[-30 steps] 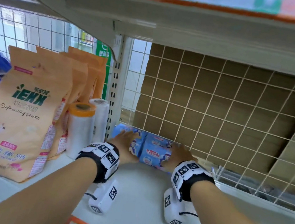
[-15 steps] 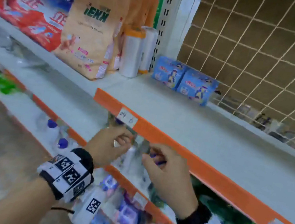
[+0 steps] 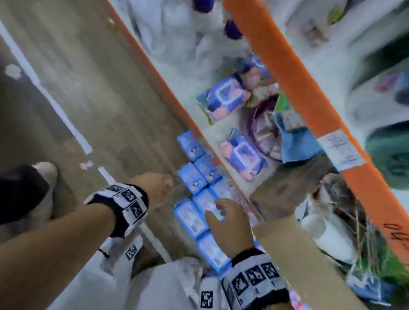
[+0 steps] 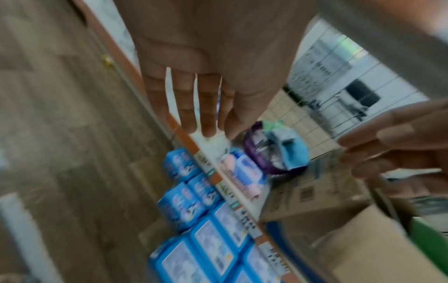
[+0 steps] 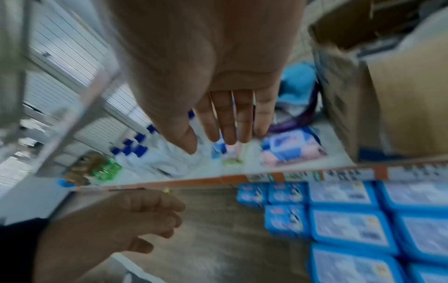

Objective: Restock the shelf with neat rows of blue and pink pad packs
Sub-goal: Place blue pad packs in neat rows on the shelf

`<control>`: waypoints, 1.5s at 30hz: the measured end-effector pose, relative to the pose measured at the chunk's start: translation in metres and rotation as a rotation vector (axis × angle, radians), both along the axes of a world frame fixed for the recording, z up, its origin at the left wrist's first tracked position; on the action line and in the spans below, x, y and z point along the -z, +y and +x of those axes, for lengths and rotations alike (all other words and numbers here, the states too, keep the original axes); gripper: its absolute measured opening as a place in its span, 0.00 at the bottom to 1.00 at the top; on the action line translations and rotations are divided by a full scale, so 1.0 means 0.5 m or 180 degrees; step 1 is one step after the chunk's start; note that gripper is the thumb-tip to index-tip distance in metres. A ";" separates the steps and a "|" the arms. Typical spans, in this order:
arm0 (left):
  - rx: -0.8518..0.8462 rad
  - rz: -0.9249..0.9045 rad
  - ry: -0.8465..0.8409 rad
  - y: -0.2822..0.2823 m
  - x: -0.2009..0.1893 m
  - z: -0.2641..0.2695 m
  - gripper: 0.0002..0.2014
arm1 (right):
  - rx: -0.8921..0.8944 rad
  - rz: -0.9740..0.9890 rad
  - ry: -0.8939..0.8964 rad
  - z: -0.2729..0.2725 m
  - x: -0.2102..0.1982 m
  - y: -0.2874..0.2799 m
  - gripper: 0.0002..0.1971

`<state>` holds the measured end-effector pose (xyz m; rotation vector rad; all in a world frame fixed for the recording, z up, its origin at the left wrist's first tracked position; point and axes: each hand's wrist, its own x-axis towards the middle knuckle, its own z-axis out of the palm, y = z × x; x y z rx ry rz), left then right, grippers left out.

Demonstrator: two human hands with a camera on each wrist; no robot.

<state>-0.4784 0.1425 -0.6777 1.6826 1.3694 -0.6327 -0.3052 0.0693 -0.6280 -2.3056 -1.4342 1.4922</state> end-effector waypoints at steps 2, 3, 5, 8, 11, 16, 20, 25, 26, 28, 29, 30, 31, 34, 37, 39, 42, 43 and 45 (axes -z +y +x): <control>0.0171 -0.0074 0.0219 -0.004 0.112 -0.011 0.14 | -0.0060 -0.0242 -0.0002 -0.020 0.128 -0.008 0.21; 0.0269 -0.0040 0.0289 0.000 0.169 -0.013 0.14 | -0.0079 -0.0291 -0.0008 -0.028 0.194 -0.010 0.22; 0.0485 0.0129 0.0362 0.013 0.285 -0.010 0.18 | -0.0111 -0.0306 -0.0034 -0.039 0.323 -0.003 0.24; 0.0809 0.0520 0.0368 0.030 0.439 0.006 0.23 | -0.0080 -0.0141 -0.0276 -0.034 0.499 0.032 0.27; 0.1040 0.0903 0.0299 0.051 0.552 0.032 0.26 | -0.0102 -0.0013 -0.0587 -0.023 0.625 0.068 0.26; 0.1034 0.1089 0.0303 0.141 0.662 0.076 0.35 | -0.0842 -0.0265 -0.0917 -0.019 0.756 0.077 0.28; 0.1686 0.1482 0.0500 0.191 0.691 0.108 0.31 | -0.1020 -0.0014 -0.1040 -0.021 0.794 0.069 0.30; 0.1925 0.1878 0.0281 0.217 0.717 0.133 0.24 | -0.1010 0.0231 -0.1071 -0.026 0.822 0.056 0.36; 0.1874 0.1908 0.0318 0.215 0.722 0.137 0.23 | -0.1063 0.0241 -0.1160 -0.027 0.828 0.054 0.37; 0.1837 0.1951 0.0409 0.201 0.739 0.138 0.21 | -0.1123 0.0256 -0.1292 -0.028 0.838 0.052 0.38; 0.1875 0.2029 0.0462 0.191 0.747 0.137 0.20 | -0.1145 0.0267 -0.1351 -0.031 0.843 0.051 0.37; 0.1895 0.2233 0.0455 0.183 0.753 0.133 0.20 | -0.1165 0.0281 -0.1406 -0.034 0.849 0.049 0.36; 0.1991 0.2528 0.0478 0.178 0.756 0.128 0.20 | -0.1170 0.0302 -0.1448 -0.037 0.855 0.048 0.33; 0.1839 0.2211 0.0430 0.171 0.750 0.106 0.17 | -0.1102 0.0308 -0.1457 -0.037 0.860 0.049 0.26; 0.1359 0.1671 0.0452 0.178 0.725 0.068 0.25 | -0.0993 0.0449 -0.1096 -0.032 0.838 0.042 0.28; 0.1056 0.1372 0.0423 0.183 0.701 0.030 0.32 | -0.0716 0.0605 -0.0676 -0.035 0.803 0.025 0.30; 0.0512 0.1062 0.0072 0.177 0.646 -0.019 0.38 | -0.0287 0.0737 -0.0271 -0.044 0.724 -0.004 0.33; 0.0356 0.1046 0.0012 0.169 0.621 -0.030 0.39 | -0.0236 0.0764 -0.0206 -0.046 0.693 -0.012 0.34; 0.0067 0.1053 -0.0003 0.141 0.557 -0.046 0.40 | -0.0181 0.0718 -0.0125 -0.049 0.621 -0.021 0.35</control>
